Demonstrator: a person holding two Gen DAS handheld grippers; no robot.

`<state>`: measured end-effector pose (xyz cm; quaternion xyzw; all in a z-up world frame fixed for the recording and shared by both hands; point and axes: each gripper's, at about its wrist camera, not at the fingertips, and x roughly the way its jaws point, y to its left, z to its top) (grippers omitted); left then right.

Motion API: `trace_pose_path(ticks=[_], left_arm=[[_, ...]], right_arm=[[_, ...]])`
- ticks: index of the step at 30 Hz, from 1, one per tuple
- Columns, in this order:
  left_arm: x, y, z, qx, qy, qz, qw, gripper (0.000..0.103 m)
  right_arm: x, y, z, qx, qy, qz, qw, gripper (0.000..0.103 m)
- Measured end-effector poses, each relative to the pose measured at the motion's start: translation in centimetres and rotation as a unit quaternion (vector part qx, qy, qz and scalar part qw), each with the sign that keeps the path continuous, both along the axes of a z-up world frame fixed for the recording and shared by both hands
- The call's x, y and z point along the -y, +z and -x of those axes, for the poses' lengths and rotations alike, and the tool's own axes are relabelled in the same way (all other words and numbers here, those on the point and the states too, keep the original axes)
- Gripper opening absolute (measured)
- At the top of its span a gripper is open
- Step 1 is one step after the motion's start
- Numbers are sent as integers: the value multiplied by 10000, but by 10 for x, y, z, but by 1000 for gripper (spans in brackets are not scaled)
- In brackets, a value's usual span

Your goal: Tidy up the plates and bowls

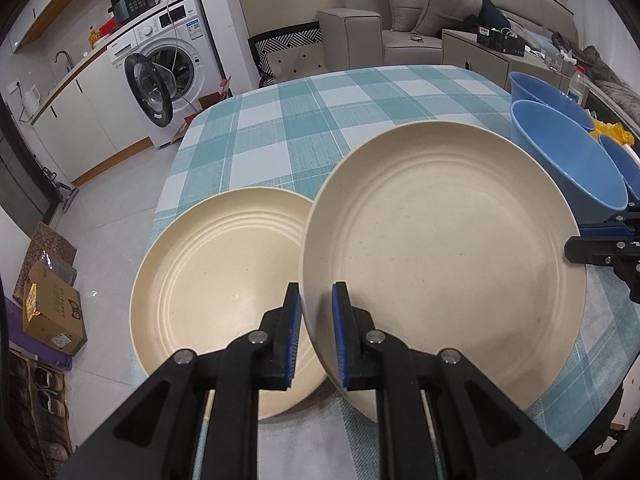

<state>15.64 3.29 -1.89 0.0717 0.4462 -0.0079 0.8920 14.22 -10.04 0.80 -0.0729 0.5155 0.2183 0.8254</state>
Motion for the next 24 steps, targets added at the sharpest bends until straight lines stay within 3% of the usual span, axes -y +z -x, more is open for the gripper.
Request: trace_pose_path(ticks=[24], left_arm=[[23,-8,-10,-44,-195,-340,9992,15]], right_arm=[[15,-14,5,-131,-101,15,9999,14]])
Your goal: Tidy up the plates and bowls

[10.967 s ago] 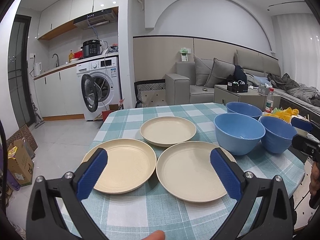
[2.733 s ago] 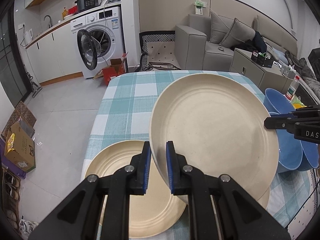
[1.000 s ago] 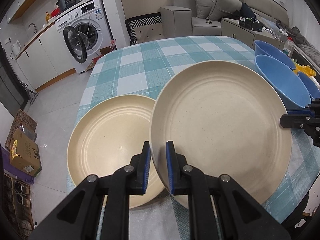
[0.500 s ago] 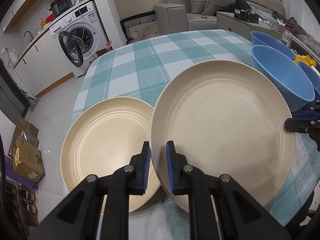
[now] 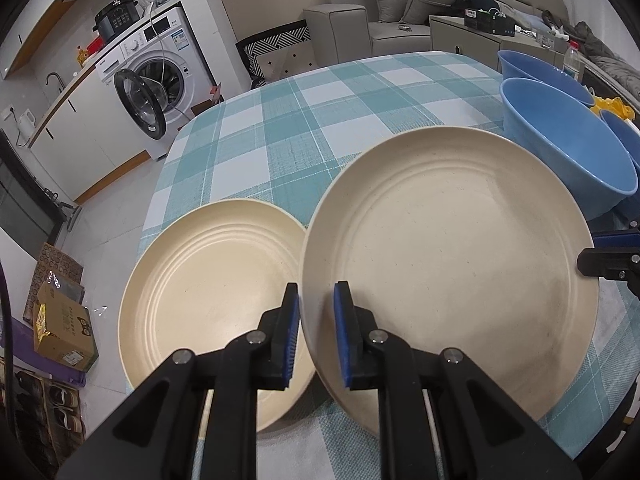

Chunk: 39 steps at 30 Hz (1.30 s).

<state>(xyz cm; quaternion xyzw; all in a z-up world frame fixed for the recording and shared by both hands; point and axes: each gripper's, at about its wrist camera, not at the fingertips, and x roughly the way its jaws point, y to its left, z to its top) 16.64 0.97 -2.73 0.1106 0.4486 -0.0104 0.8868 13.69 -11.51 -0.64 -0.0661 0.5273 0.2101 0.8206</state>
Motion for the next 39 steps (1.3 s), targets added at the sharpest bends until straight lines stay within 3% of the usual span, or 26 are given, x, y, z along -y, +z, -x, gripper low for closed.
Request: trace_pose_path(ticks=[32,36,39], left_arm=[[19,-20,0,43,-222,-448,9987,18],[18,-20,0,19,-225,-367,9991,20],[11,-14,0,-44,-261,24,9996,32]], right_arm=[[-2,-18,2,-4,28,404,9992,19],[-2,-18,2,-8,57,398,9992,21],[-2,-17,3,-13,113,372,9992,23]])
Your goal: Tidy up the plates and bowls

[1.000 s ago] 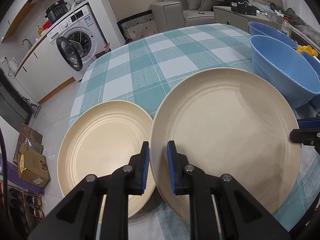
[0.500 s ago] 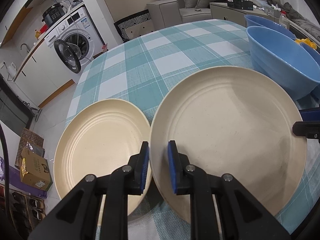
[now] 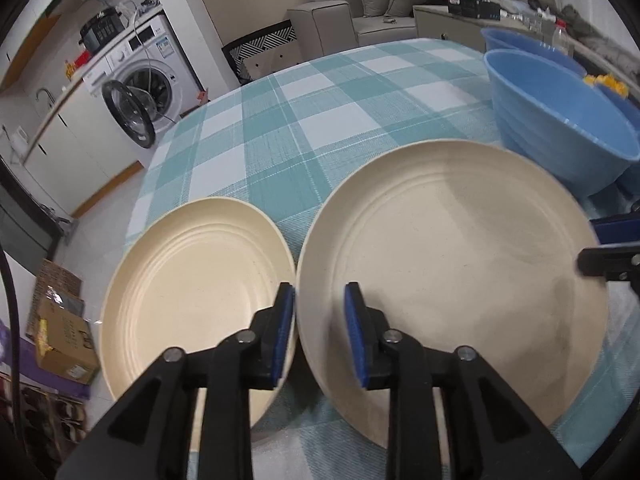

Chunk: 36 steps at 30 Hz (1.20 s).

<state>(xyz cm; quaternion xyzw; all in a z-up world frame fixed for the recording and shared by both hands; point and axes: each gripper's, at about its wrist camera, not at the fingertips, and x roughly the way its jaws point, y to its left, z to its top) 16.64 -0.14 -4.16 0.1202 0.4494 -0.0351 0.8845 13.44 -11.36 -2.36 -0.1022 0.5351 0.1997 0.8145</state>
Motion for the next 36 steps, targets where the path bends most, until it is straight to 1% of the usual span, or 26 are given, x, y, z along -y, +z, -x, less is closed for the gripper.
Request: trace_pose_path(ticks=[1,2,3,4,8,10,11,12,13,14,15,16,17,19,21,23,28,30,36], left_arm=[[-2,3,1,2,-8,136,9999,37],[-4,6,3,17,-4,216,9998,39],[-5,9,4,39,11,274,9996,44],[-7,13,6,63,28,347,9994,48],[-15,27,16,151,44,610,9980,50],[-20,34,22,216,70,668,9975,52],[-23,37,25,254,96,699,9972,53],[-26,40,29,287,131,729,9968,58],[-30,43,31,319,180,749,9965,75],[-34,46,34,392,259,763,9960,86],[-38,50,37,490,345,767,9953,101],[-43,54,41,621,446,776,9940,103],[-47,57,43,658,507,779,9935,103],[-56,61,47,700,641,803,9922,103],[-65,64,51,767,782,837,9905,103],[-73,67,55,815,895,855,9890,103],[-91,71,64,946,1183,850,9848,103],[-96,72,67,963,1250,887,9835,103],[-108,75,74,1034,1386,926,9806,103]], right_arm=[[1,2,1,18,7,-26,10000,26],[1,4,2,59,12,-72,10000,29],[2,7,3,107,19,-109,9999,38],[3,10,4,137,21,-138,9998,50],[1,21,6,196,82,-259,9994,58],[0,27,8,264,108,-287,9992,75],[-2,31,9,322,111,-301,9990,76],[-4,34,11,358,162,-324,9987,77],[-5,37,12,369,227,-347,9985,78],[-8,41,13,397,301,-388,9980,78],[-10,45,14,443,340,-432,9975,81],[-10,49,15,509,367,-504,9968,82],[-11,54,16,570,389,-577,9959,83],[-13,63,14,678,449,-776,9937,92],[-16,69,11,761,475,-855,9923,99],[-18,75,7,866,456,-899,9911,99],[-21,82,-2,920,403,-958,9903,100],[-23,83,-6,943,390,-972,9900,102],[-30,86,-13,1041,393,-1015,9886,102]])
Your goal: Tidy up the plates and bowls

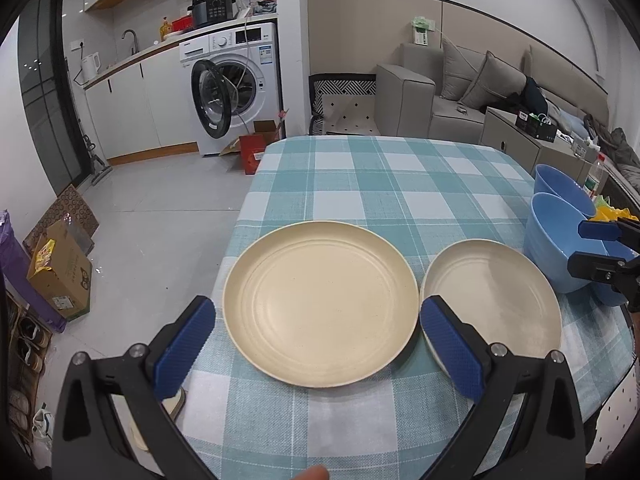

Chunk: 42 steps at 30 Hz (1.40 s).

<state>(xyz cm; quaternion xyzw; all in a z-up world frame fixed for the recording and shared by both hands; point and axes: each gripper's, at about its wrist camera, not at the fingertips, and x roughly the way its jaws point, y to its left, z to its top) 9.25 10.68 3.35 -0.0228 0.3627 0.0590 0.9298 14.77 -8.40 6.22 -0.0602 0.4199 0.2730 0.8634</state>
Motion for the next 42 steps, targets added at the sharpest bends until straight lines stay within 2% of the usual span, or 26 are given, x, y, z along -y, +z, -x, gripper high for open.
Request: trace_pose_path(ticks=[8,23,42], left_arm=[[-15,-3,1,-6,198,28,9998,103],[-33,-25,-5,-50,523,47,9986,103],[-54,-47,-22,-231,634,165,9976,103]], right_arm=[[-13,5,-13,138,-124,-54,9998,102],[-52,10,-27,125,66,-106,9998,102],[-98,-19,-47,-132,215,208,9995,102]])
